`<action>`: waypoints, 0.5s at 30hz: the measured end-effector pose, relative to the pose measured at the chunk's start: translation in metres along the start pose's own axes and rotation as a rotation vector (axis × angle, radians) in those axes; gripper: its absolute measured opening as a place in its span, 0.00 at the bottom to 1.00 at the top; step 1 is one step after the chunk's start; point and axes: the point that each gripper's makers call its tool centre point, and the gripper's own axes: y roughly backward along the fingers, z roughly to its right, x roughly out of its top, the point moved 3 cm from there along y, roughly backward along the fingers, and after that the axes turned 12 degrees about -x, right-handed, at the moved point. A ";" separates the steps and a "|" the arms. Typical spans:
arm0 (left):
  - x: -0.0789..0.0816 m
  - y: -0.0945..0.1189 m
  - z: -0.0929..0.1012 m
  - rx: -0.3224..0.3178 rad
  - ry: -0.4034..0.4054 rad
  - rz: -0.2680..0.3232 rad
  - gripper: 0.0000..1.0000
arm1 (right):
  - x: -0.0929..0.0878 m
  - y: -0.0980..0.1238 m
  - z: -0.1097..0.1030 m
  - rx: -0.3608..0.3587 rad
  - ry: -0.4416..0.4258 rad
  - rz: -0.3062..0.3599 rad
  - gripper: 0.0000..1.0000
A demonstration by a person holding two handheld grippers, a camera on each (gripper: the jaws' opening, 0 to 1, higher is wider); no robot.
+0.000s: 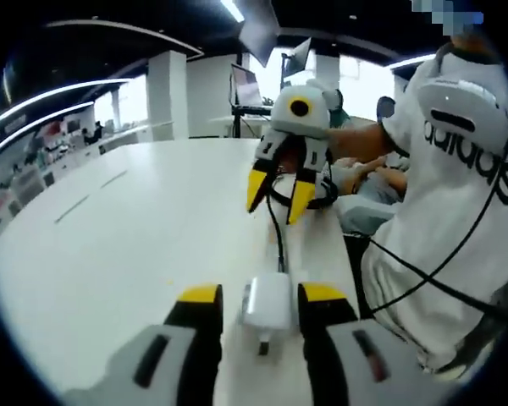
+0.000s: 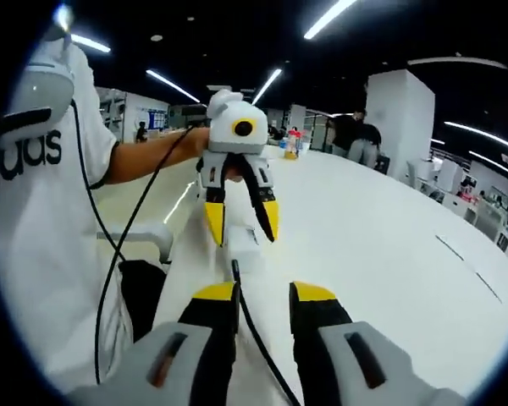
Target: Plug the desk Type‑C cable into the charger adapter.
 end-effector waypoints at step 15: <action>-0.009 0.000 -0.003 0.043 0.022 0.041 0.44 | -0.059 0.087 0.053 -0.271 -0.146 -0.063 0.25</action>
